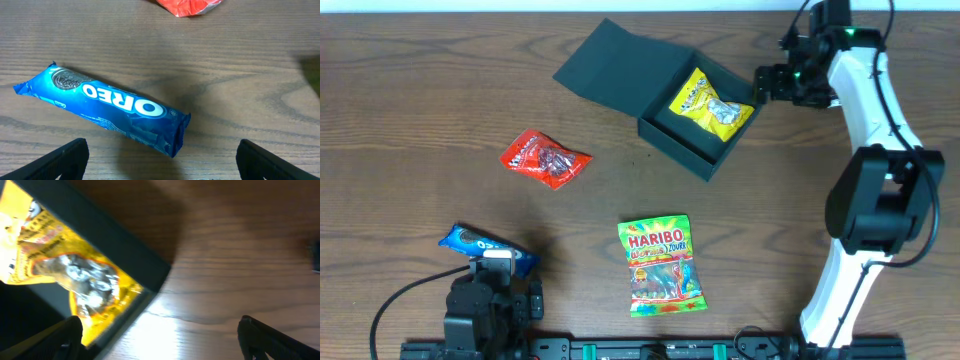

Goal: Pack container

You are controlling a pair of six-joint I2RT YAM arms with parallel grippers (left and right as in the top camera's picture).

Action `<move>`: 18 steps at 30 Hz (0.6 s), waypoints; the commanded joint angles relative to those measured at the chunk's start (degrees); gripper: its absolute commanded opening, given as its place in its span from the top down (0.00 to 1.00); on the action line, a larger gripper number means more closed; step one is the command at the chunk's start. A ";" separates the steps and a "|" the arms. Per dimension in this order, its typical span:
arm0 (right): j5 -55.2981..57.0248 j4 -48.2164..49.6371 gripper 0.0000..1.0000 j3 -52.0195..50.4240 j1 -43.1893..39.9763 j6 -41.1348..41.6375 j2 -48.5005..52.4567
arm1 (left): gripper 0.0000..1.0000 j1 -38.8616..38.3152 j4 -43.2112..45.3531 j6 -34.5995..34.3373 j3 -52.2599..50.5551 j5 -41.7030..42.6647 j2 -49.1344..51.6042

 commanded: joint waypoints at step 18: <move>8.31 1.11 0.01 -10.25 0.55 17.00 0.02 | 0.05 0.09 -1.40 0.81 -1.55 -0.63 -0.35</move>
